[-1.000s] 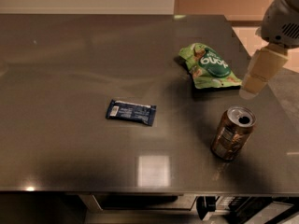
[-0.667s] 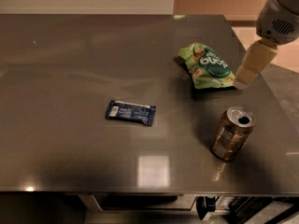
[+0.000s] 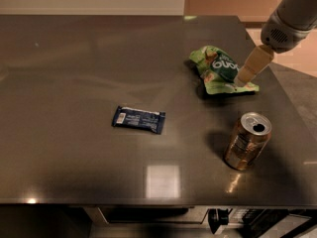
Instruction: Move green rice chip bag near rxbar blueberry
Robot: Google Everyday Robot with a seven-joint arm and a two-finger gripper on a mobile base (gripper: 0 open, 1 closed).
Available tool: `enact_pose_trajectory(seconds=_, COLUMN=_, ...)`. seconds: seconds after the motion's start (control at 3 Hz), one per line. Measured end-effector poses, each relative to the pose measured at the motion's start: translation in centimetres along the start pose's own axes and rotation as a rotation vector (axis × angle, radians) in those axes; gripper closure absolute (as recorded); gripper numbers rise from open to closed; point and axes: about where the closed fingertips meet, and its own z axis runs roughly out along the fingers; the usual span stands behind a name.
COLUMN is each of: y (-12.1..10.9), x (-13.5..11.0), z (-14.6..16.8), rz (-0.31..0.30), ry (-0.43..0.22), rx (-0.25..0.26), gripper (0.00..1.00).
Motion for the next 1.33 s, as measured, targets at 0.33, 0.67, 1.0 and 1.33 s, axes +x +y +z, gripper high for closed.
enact_pose_trajectory(seconds=0.33, y=-1.8, x=-1.2, z=2.8, rz=0.06, ry=-0.023, rx=-0.027, gripper=0.0)
enact_pose_trajectory(seconds=0.67, y=-2.8, x=-3.1, z=5.1, rz=0.091, ry=-0.042, rx=-0.067, gripper=0.0)
enact_pose_trajectory(seconds=1.0, y=-2.4, x=-5.0, z=6.9, rz=0.088, ry=-0.044, rx=-0.109, gripper=0.0)
enact_pose_trajectory(seconds=1.33, y=-1.9, x=-6.0, z=8.1, rz=0.105, ry=-0.034, rx=-0.145, gripper=0.0)
